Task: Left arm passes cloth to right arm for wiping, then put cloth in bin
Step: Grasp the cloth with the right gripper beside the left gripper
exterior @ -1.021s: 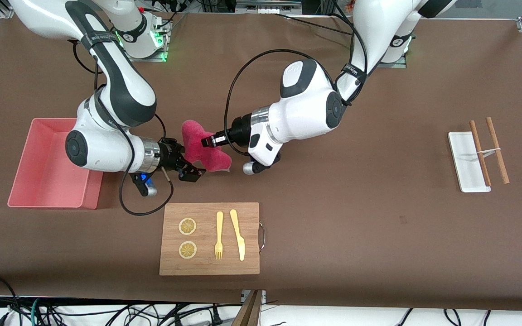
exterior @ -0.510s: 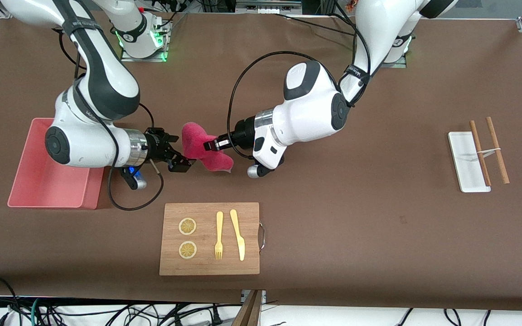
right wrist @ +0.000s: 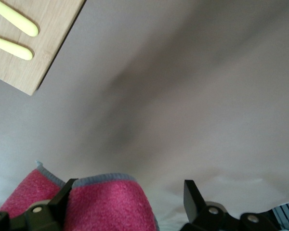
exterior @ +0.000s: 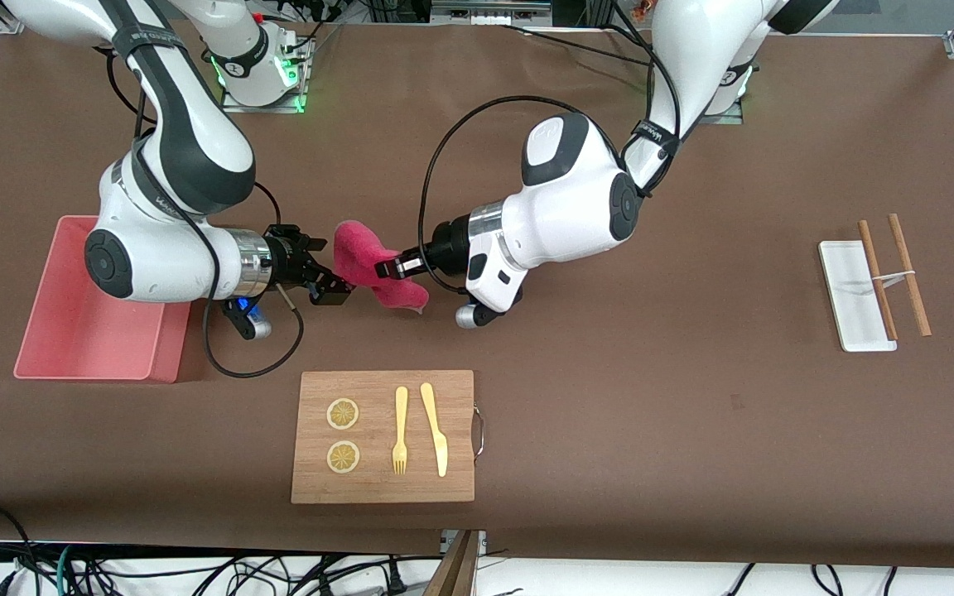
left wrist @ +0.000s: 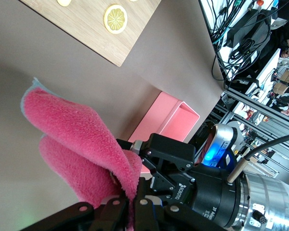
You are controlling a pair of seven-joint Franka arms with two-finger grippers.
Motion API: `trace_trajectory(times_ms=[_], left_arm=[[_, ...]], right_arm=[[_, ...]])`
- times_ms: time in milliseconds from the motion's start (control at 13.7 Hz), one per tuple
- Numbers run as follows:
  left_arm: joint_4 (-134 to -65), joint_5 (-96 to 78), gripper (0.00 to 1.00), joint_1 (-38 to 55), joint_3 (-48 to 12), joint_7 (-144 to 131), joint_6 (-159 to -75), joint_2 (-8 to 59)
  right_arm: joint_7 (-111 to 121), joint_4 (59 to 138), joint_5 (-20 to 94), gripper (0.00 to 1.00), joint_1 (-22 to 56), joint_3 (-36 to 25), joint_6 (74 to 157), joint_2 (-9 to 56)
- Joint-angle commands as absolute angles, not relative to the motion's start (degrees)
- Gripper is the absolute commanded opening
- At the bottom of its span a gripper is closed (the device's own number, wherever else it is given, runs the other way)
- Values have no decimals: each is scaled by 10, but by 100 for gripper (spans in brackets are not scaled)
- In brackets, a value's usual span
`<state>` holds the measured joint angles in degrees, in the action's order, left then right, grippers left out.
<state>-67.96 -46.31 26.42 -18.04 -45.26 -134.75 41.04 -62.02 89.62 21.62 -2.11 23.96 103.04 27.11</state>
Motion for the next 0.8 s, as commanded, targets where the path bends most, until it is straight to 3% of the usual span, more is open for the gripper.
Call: trace_trajectory(times_ms=[0, 219, 365, 510, 583, 656, 729], left_arm=[[-664, -470, 0, 261, -180, -455, -1334, 417], [-664, -469, 0, 261, -181, -456, -1334, 416], [-664, -469, 0, 261, -181, -456, -1334, 416], [-664, -468, 3, 261, -180, -456, -1334, 416], [-666, -467, 18, 261, -180, -454, -1334, 414], [-668, -467, 24, 261, -180, -452, -1334, 414], [-668, -467, 26, 261, -180, -452, -1333, 414]], right_arm=[[-625, 901, 245, 74, -25, 244, 1025, 269], [-645, 901, 248, 71, -24, 245, 1026, 273], [-646, 901, 258, 42, -24, 250, 1026, 274], [-649, 898, 276, 27, -24, 250, 1026, 274], [-650, 898, 286, 18, -24, 250, 1027, 274], [-650, 897, 290, 4, -24, 250, 1028, 274], [-650, 897, 290, 0, -24, 250, 1029, 274]])
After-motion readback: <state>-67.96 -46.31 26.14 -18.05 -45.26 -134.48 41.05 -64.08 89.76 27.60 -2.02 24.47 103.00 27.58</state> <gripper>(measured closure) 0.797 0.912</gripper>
